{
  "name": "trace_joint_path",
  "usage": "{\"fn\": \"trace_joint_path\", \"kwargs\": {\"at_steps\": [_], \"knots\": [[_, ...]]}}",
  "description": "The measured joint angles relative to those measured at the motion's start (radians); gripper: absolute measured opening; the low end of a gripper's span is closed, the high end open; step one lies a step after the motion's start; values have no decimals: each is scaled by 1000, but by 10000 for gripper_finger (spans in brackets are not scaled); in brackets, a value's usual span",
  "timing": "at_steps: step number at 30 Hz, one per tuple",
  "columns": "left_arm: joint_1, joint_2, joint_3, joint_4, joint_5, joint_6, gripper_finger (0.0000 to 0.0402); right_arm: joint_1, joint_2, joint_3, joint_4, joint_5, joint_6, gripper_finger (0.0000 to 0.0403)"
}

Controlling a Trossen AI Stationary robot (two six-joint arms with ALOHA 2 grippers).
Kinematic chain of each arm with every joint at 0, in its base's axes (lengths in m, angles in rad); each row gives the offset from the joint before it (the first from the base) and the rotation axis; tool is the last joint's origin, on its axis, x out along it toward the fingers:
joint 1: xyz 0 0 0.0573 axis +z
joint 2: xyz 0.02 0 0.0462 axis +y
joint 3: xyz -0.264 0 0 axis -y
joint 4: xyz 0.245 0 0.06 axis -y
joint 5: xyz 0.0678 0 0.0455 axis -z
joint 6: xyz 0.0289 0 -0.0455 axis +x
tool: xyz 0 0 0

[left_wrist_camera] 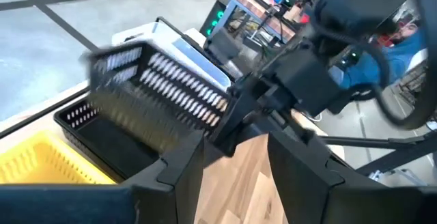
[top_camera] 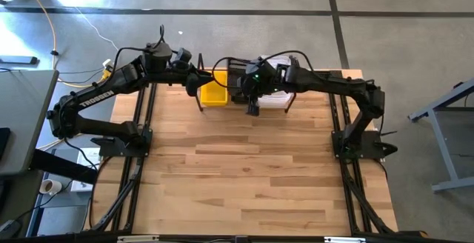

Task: Stack baskets on shelf by color
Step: Stack the black bin on top of the black bin on the shelf

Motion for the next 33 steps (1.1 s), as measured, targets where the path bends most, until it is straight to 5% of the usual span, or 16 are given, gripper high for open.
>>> {"fn": "trace_joint_path", "kwargs": {"at_steps": [13,33], "knots": [[0,0,0,0,-37,18,152,-53,0,-171,167,-14,-70,0],[-1,1,0,-5,-21,26,152,-47,111,-182,160,83,-35,0]]}}
